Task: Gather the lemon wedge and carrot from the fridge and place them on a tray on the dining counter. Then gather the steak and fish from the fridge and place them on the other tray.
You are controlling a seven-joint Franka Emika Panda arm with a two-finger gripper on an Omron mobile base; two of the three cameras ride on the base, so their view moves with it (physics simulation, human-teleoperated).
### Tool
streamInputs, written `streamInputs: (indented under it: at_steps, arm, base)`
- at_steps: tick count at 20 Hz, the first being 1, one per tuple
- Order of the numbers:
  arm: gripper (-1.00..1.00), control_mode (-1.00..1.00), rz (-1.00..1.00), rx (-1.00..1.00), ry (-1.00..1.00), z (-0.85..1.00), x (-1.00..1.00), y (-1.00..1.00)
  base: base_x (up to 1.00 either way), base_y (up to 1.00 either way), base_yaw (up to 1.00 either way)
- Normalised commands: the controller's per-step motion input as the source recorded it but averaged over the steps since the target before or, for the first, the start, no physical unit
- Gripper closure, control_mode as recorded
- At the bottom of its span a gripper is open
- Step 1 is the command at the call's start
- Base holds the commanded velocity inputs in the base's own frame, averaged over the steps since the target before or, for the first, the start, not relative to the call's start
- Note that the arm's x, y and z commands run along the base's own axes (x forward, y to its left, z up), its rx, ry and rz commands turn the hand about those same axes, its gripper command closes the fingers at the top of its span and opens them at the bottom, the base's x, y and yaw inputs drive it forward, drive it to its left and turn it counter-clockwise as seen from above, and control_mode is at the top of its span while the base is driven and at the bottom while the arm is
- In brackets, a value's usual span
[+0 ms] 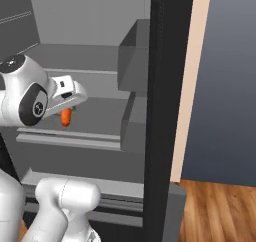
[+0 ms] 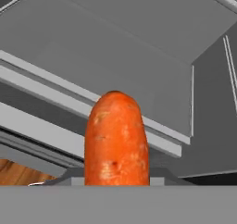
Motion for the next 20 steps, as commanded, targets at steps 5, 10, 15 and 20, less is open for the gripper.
streamInputs:
  at_steps: [5, 10, 15, 20]
  arm:
    - [1.0, 1.0, 0.0, 0.0, 0.0, 0.0, 0.0, 0.0]
    - [1.0, 1.0, 0.0, 0.0, 0.0, 0.0, 0.0, 0.0]
    - [1.0, 1.0, 0.0, 0.0, 0.0, 0.0, 0.0, 0.0]
    - [1.0, 1.0, 0.0, 0.0, 0.0, 0.0, 0.0, 0.0]
  base:
    - [-0.95, -0.07, 0.0]
    - [-0.92, -0.45, -0.17]
    - [-0.17, -0.39, -0.64]
    - [0.01, -0.45, -0.73]
